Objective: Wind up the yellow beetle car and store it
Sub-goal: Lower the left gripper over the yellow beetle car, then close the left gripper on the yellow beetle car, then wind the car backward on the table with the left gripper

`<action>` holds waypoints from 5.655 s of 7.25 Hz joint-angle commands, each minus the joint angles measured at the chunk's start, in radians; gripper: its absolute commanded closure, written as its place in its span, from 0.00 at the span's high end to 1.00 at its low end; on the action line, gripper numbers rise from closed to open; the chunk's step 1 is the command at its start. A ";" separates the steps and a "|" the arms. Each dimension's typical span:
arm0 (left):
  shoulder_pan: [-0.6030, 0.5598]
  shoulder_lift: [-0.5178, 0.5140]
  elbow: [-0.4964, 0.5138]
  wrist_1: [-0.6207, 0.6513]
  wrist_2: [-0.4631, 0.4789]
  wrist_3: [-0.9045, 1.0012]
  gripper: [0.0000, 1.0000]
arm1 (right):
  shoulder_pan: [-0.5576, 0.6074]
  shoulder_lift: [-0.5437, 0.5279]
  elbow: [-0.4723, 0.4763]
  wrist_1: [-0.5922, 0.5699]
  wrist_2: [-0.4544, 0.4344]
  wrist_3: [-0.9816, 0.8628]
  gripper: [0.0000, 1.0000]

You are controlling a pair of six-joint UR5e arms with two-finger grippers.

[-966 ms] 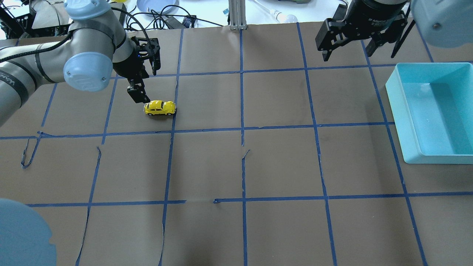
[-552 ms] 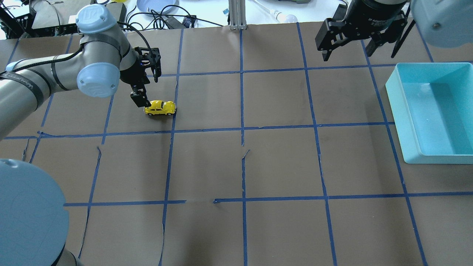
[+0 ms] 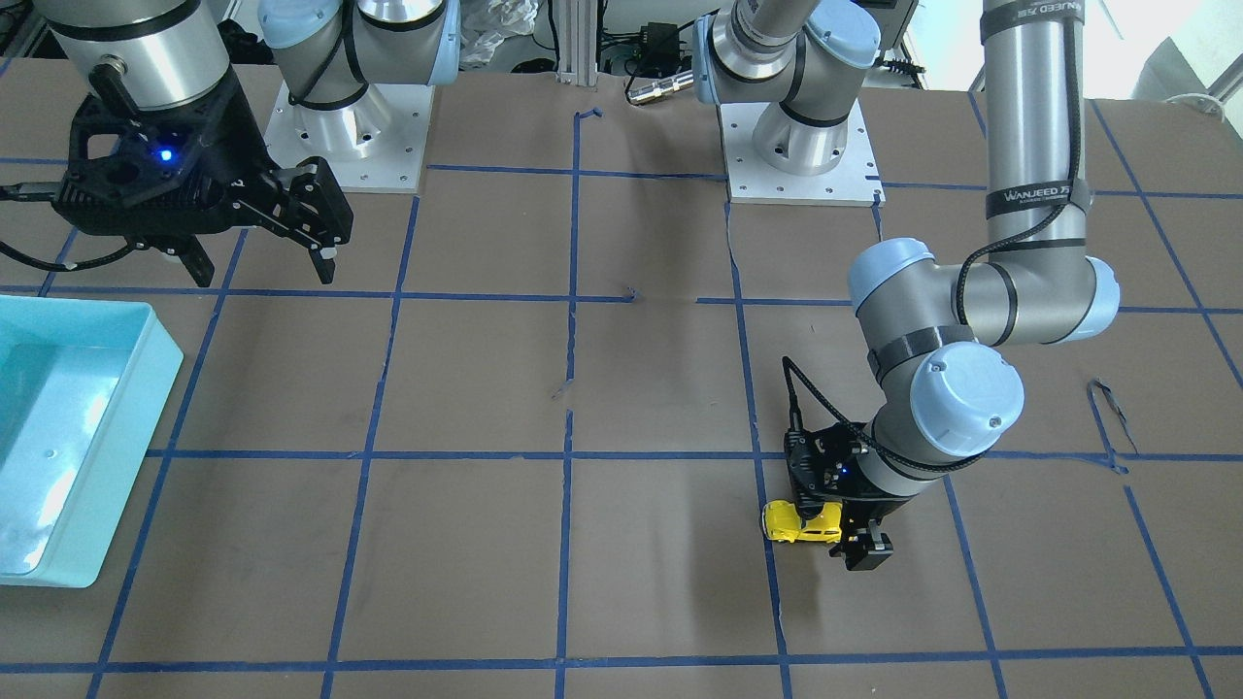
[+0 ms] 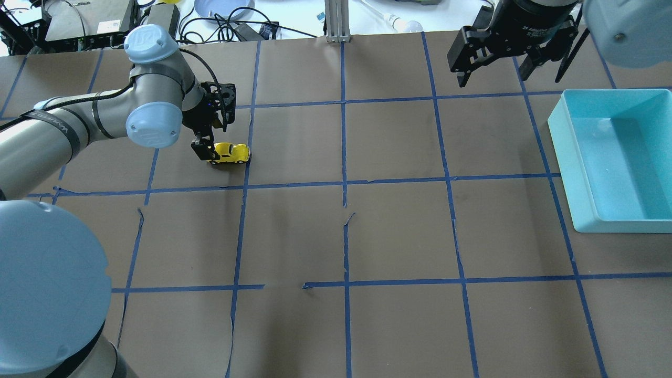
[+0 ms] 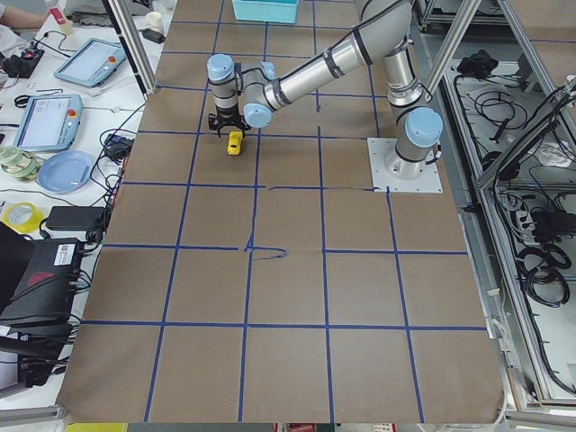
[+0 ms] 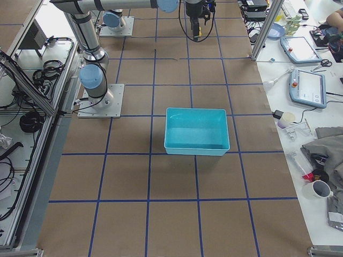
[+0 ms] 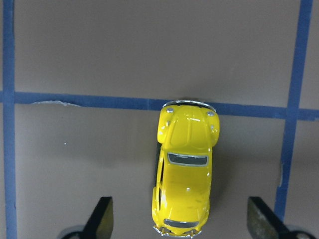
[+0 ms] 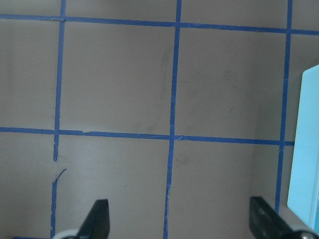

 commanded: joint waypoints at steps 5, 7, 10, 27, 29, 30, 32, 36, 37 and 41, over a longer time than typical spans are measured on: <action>0.000 -0.033 -0.015 0.053 -0.042 -0.033 0.94 | 0.000 0.000 0.000 0.000 0.000 0.000 1.00; -0.002 -0.033 -0.016 0.052 -0.046 -0.032 0.86 | 0.000 0.000 0.000 0.000 0.000 0.000 1.00; -0.002 -0.032 -0.019 0.052 -0.044 -0.047 0.82 | 0.000 0.000 0.003 0.000 0.001 0.000 1.00; 0.083 -0.021 -0.047 0.067 -0.046 0.080 0.27 | 0.002 0.000 0.008 -0.002 0.001 0.000 1.00; 0.118 -0.018 -0.049 0.067 -0.046 0.141 0.27 | 0.002 0.000 0.008 -0.002 0.001 0.000 1.00; 0.135 -0.017 -0.050 0.066 -0.046 0.151 0.27 | 0.002 0.000 0.008 -0.002 0.001 0.000 1.00; 0.159 -0.016 -0.050 0.064 -0.047 0.180 0.27 | 0.002 0.000 0.008 -0.002 0.001 0.000 1.00; 0.199 -0.018 -0.064 0.067 -0.046 0.235 0.27 | 0.002 0.000 0.008 -0.002 0.001 0.000 1.00; 0.199 -0.015 -0.067 0.067 -0.046 0.241 0.27 | 0.002 0.000 0.008 -0.002 0.001 0.000 1.00; 0.205 -0.010 -0.067 0.067 -0.041 0.247 0.27 | 0.002 0.000 0.008 -0.002 0.001 0.000 1.00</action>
